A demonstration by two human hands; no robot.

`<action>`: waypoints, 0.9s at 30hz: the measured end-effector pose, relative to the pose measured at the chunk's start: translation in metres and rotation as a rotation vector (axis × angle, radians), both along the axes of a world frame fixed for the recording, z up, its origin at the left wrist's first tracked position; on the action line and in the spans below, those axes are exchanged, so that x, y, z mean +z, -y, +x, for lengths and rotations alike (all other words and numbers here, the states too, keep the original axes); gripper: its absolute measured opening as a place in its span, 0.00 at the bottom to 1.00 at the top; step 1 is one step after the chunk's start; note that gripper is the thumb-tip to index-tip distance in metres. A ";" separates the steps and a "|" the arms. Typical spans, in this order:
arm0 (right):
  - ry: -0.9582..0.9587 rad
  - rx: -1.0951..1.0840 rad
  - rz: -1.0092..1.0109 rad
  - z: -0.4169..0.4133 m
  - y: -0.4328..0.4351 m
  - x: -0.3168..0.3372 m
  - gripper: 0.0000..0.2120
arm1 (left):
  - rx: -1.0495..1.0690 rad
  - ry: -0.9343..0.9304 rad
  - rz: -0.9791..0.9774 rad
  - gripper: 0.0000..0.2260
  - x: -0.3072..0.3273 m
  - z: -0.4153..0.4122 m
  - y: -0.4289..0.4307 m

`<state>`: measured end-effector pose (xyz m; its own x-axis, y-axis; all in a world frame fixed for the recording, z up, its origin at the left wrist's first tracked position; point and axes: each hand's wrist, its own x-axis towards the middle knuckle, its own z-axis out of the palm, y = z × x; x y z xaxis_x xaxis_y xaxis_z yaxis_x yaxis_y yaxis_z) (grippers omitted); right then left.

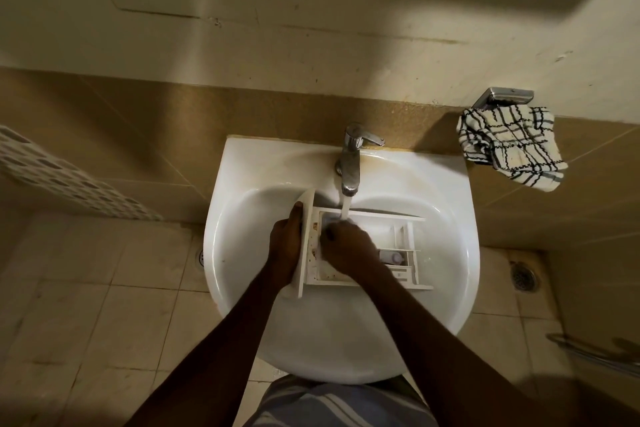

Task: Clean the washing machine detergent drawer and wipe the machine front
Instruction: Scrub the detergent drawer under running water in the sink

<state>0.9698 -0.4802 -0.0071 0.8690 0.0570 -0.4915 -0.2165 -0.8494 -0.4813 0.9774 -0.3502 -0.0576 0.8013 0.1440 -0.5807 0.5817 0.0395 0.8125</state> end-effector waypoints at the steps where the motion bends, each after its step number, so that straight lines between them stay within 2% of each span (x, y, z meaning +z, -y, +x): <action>1: -0.010 -0.006 0.032 0.000 -0.008 0.003 0.12 | 0.001 -0.002 0.005 0.25 0.001 0.000 0.001; 3: 0.012 -0.024 0.050 -0.002 -0.006 0.007 0.12 | -0.004 -0.001 0.016 0.25 0.002 0.000 0.001; 4: 0.105 -0.034 0.028 -0.006 0.001 0.008 0.12 | -0.008 0.003 0.015 0.25 0.002 0.000 0.001; 6: 0.431 -0.056 -0.023 -0.013 0.009 0.003 0.10 | -0.013 0.001 0.014 0.26 0.001 0.000 0.000; 8: 0.592 0.001 -0.003 -0.015 0.006 -0.001 0.14 | -0.017 0.011 0.007 0.26 0.001 0.000 0.000; 11: 0.498 0.176 -0.008 -0.017 0.001 -0.013 0.24 | -0.008 0.020 0.016 0.24 0.003 0.000 0.001; 13: 0.451 0.169 0.005 -0.022 0.018 -0.025 0.27 | -0.010 0.007 0.020 0.24 0.006 0.000 0.001; 18: 0.526 -0.092 -0.146 -0.046 0.100 -0.052 0.27 | 0.000 -0.019 0.010 0.28 0.005 0.000 0.000; 22: 0.516 -0.343 -0.176 -0.043 0.066 -0.049 0.29 | 0.000 -0.021 -0.002 0.29 0.002 0.000 -0.001; 23: 0.518 -0.324 -0.131 -0.039 0.045 -0.044 0.29 | -0.006 -0.019 -0.006 0.29 0.001 0.000 -0.001; 25: 0.481 -0.125 -0.005 -0.034 0.010 -0.034 0.29 | -0.015 0.000 -0.021 0.27 0.001 0.000 -0.001; 27: 0.444 0.038 0.031 -0.032 0.000 -0.027 0.28 | -0.022 0.019 -0.032 0.25 0.000 0.000 -0.001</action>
<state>0.9383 -0.4805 -0.0337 0.9924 0.1021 -0.0683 0.0485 -0.8365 -0.5458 0.9774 -0.3488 -0.0577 0.8151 0.1082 -0.5691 0.5669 0.0529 0.8221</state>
